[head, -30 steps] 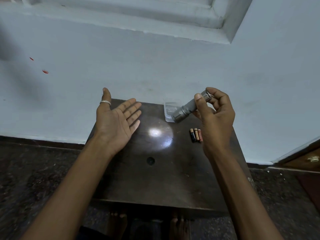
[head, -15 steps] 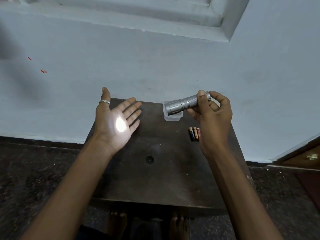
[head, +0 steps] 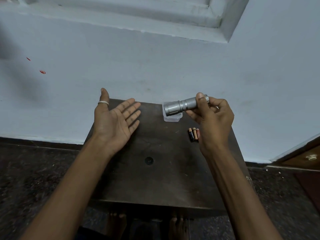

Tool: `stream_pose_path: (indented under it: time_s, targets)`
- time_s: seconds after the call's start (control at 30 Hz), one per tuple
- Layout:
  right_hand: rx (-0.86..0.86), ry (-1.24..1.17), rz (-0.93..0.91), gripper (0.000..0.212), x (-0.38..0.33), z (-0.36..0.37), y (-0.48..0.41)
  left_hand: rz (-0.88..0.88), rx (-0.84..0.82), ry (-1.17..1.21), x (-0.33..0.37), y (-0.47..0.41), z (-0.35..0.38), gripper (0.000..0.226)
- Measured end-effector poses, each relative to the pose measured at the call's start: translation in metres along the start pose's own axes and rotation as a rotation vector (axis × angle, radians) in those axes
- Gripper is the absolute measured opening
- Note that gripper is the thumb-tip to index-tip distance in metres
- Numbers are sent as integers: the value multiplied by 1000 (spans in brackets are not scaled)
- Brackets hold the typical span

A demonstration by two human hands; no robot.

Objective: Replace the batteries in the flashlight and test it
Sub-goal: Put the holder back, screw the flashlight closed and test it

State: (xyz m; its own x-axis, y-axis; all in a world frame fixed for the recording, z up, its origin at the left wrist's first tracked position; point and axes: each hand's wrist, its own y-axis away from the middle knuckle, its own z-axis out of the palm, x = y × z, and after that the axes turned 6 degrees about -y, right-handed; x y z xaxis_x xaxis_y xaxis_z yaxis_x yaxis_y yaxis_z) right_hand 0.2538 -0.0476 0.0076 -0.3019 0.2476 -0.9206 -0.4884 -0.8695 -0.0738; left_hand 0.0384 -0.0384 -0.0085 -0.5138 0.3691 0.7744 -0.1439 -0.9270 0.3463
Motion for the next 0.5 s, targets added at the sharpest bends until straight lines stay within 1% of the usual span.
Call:
stream_pose_path:
  time_s: [0.17,0.23,0.27,0.33,0.4,0.43,0.47,0.5]
  targets:
    - [-24,-44,44,28,-2,4,3,4,-10,-7,-1,0,-1,91]
    - [-32,-56,60,32,-2,4,3,2,8,-51,-1,-1,1,86]
    - [-38,-52,68,35,-2,5,3,12,36,-120,-2,-2,3,80]
    - [-51,-31,84,41,0,4,2,72,110,-345,-6,-2,9,62]
    - [-65,-3,103,44,3,4,2,222,153,-602,-13,1,15,38]
    - [-74,8,113,44,5,5,2,314,140,-716,-17,2,18,27]
    - [-87,20,121,42,7,5,3,388,107,-814,-20,3,20,21]
    - [-102,35,123,41,8,6,3,434,69,-900,-23,5,21,22]
